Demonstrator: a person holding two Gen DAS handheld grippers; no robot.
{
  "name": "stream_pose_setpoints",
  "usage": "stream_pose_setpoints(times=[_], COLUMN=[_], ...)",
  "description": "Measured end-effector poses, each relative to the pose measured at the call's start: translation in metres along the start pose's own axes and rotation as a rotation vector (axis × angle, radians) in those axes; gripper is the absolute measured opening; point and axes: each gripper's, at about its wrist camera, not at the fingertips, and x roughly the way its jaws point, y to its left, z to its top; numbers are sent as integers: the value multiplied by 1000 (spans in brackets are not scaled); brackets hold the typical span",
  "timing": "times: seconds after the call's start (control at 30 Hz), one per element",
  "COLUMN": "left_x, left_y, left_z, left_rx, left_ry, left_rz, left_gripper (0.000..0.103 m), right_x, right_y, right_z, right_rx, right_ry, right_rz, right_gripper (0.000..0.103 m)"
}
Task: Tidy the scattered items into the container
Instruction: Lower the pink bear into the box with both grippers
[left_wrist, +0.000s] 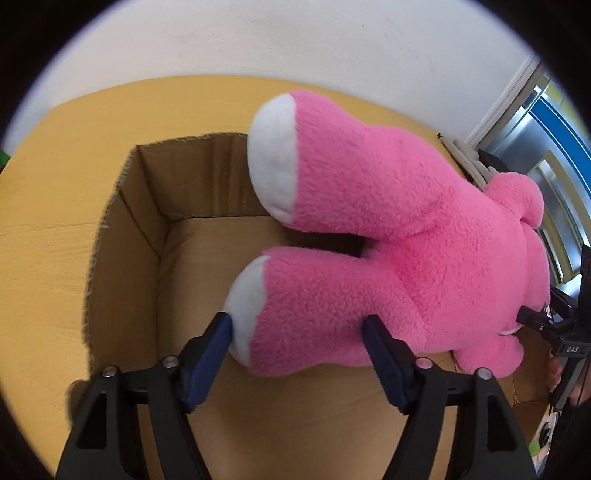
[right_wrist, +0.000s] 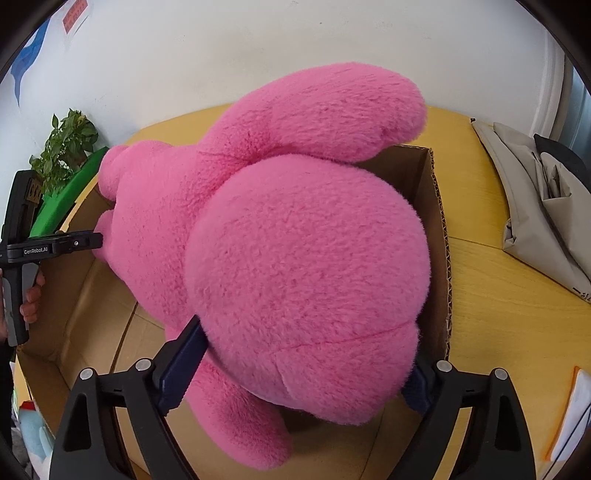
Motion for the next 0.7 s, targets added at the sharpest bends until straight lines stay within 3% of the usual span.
stream_pose_setpoints(times=[0.03, 0.1, 0.17, 0.27, 0.33, 0.43, 0.7], left_x=[2, 2, 1, -11, -20, -34, -44], left_y=[0, 1, -4, -4, -12, -27, -17], left_z=[1, 1, 0, -5, -8, -8, -20], left_rx=[-1, 2, 22, 29, 36, 58, 60], left_ry=[-1, 0, 2, 0, -11, -25, 2], left_rz=[-8, -30, -20, -19, -21, -24, -31], left_gripper=[73, 60, 37, 20, 15, 7, 7], right_x=[0, 0, -1, -5, -10, -17, -21], right_y=[0, 0, 0, -2, -3, 2, -13], right_z=[0, 0, 0, -1, -3, -5, -1], right_rx=[0, -2, -4, 17, 30, 14, 78], right_ry=[1, 2, 3, -15, -34, -20, 27], right_rz=[0, -3, -7, 2, 8, 2, 40], right_gripper=[95, 94, 90, 80, 71, 68, 68])
